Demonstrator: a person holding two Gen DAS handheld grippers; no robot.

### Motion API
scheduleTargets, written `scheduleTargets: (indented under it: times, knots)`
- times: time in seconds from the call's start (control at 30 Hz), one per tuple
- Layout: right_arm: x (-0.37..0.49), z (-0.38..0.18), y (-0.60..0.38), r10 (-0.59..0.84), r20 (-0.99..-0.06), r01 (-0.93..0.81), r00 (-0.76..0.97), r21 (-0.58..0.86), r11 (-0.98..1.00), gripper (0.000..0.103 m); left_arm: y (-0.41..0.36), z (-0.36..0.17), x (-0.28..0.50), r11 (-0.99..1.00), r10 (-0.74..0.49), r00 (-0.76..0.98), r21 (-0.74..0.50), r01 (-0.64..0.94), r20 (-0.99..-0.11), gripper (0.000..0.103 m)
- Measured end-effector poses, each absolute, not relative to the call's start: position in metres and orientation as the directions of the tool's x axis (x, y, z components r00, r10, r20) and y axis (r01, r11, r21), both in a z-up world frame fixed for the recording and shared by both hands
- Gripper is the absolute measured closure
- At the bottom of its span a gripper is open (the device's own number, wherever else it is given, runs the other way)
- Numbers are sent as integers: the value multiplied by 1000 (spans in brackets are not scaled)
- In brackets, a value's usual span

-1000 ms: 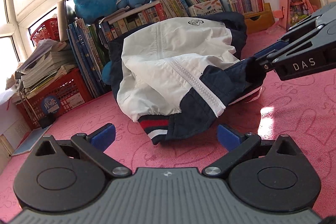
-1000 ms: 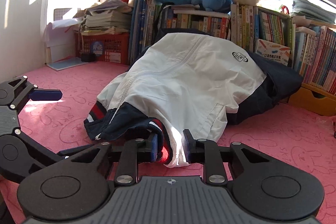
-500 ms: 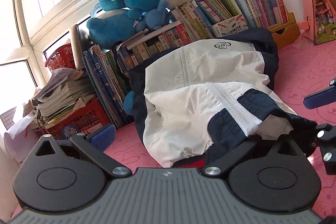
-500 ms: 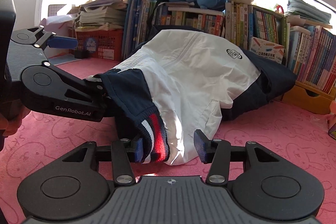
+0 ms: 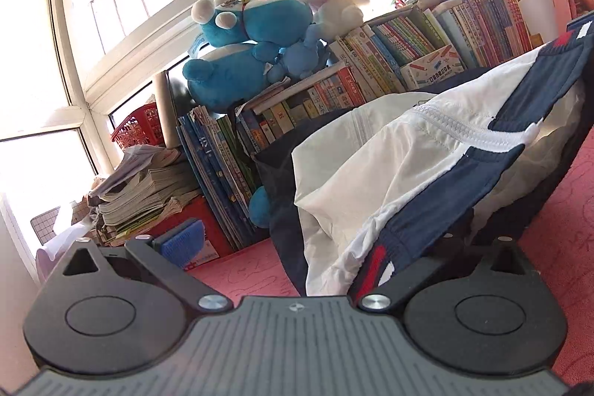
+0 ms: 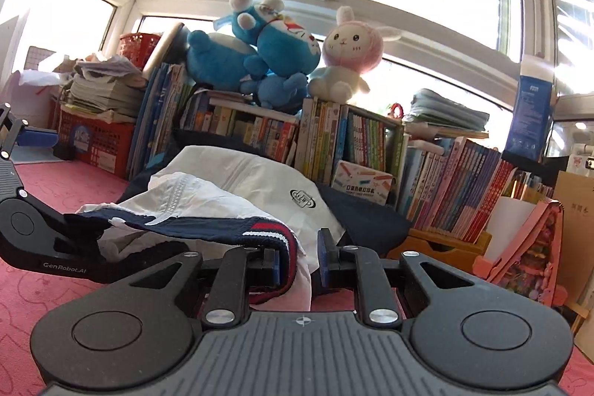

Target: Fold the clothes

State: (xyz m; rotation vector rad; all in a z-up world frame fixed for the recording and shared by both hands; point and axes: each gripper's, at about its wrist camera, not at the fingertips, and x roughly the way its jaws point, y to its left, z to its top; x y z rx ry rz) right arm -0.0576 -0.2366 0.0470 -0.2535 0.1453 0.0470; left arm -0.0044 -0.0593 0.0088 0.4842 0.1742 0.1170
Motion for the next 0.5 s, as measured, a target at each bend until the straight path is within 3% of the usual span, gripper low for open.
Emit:
scheduleTargets:
  times: [0.2, 0.4, 0.5]
  knots:
    - [-65, 63, -279, 16, -132, -41, 991, -190, 981, 69, -44, 23, -13, 870, 218, 971, 469, -150, -94, 0]
    - [-81, 23, -268, -85, -55, 48, 995, -482, 875, 44, -21, 41, -28, 857, 317, 948, 439, -270, -36, 0]
    - [-85, 5, -266, -113, -40, 69, 993, -574, 816, 29, 0, 54, -35, 875, 348, 935, 382, -298, -68, 0]
